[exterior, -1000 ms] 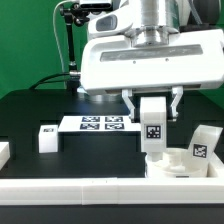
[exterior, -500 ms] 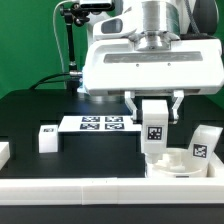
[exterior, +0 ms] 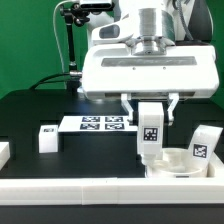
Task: Assemble stool
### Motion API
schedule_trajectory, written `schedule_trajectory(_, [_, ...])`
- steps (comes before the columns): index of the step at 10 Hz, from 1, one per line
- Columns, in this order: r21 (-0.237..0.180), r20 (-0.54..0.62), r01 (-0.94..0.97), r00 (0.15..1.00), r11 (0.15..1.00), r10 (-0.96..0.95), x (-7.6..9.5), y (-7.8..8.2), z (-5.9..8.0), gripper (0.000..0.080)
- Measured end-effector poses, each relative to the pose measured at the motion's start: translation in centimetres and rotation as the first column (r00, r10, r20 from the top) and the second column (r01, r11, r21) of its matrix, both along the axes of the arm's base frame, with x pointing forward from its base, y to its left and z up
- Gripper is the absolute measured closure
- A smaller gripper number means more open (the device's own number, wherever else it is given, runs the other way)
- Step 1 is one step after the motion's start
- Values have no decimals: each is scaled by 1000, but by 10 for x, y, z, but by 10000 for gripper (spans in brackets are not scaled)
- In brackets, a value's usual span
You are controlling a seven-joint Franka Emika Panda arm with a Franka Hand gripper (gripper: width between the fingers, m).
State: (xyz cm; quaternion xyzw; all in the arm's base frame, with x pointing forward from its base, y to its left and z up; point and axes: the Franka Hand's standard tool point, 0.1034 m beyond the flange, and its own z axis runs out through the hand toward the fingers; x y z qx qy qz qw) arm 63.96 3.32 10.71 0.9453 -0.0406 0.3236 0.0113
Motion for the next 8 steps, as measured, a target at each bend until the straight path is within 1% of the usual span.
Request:
schedule_trajectory(2, [4,-10,-7,1000,1000,7,-8,5,-1,461])
schedule_trajectory(4, [17,-13,-4,1000,1000,4,-10,17,-2,461])
schedule_trajectory(7, [14,-17,-3,1000,1000,3,-11,15,-4,461])
schedule_trajectory(8, [14,-21,-4,1000,1000,4,-11,15,-7,461])
